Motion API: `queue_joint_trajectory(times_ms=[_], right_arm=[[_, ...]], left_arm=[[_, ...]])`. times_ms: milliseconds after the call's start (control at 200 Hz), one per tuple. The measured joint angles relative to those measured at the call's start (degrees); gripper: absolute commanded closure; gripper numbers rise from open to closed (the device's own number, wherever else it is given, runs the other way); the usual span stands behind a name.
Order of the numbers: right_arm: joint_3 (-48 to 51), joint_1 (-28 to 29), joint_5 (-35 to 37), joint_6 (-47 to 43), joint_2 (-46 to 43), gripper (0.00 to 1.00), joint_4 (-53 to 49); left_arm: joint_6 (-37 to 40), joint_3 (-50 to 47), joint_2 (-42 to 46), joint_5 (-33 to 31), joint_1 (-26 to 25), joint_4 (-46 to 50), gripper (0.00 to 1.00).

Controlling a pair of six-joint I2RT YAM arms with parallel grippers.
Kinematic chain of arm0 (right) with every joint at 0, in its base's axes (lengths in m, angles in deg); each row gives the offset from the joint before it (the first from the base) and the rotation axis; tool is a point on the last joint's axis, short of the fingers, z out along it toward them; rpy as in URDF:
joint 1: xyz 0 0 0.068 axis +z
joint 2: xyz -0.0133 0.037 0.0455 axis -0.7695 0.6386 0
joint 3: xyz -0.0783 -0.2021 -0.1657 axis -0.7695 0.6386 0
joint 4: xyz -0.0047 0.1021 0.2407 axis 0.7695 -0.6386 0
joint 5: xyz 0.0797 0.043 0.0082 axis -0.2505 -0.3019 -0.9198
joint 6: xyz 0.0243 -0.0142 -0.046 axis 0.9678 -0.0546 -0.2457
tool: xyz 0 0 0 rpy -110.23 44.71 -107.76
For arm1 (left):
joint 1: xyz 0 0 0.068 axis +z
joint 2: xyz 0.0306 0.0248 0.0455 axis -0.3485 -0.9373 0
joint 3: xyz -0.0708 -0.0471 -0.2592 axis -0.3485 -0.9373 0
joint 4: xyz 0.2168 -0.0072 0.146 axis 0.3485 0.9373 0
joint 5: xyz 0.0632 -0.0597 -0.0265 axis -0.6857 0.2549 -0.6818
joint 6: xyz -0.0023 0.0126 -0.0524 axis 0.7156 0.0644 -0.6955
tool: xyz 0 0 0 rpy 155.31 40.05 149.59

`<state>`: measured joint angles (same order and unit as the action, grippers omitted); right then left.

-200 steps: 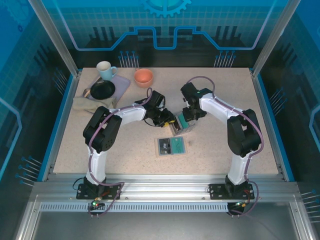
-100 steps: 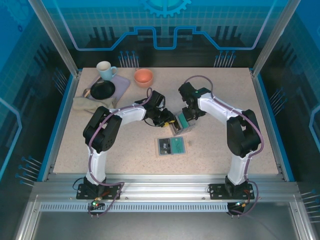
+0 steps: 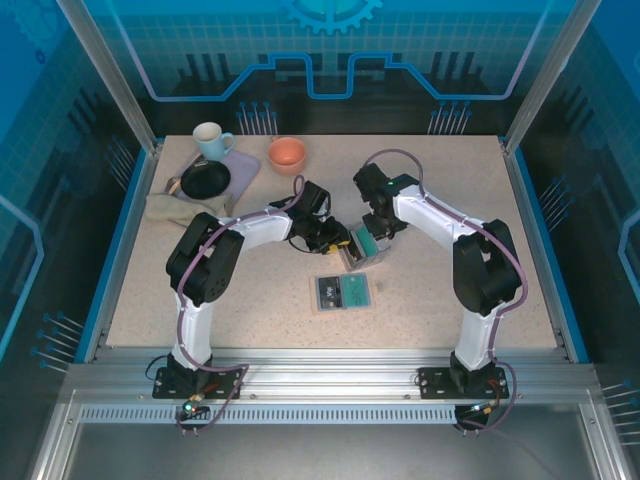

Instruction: Put the credit cards into the card holder

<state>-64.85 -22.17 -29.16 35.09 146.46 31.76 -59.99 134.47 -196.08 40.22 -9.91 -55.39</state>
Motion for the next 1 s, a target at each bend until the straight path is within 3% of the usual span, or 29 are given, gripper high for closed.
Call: queue_joint_trajectory(times_ms=[130,720,1000], right_arm=[[-0.07,0.07,-0.24,-0.13,0.00,0.76,-0.02],[-0.09,0.33,0.39,0.00,-2.47,0.82,-0.42],[-0.09,0.33,-2.38,0.85,-4.72,0.91,-0.48]], left_arm=[[0.00,0.00,0.00,0.00,0.00,0.00,0.71],[0.02,0.00,0.00,0.04,-0.02,0.00,0.71],[1.05,0.00,0.00,0.02,-0.02,0.00,0.68]])
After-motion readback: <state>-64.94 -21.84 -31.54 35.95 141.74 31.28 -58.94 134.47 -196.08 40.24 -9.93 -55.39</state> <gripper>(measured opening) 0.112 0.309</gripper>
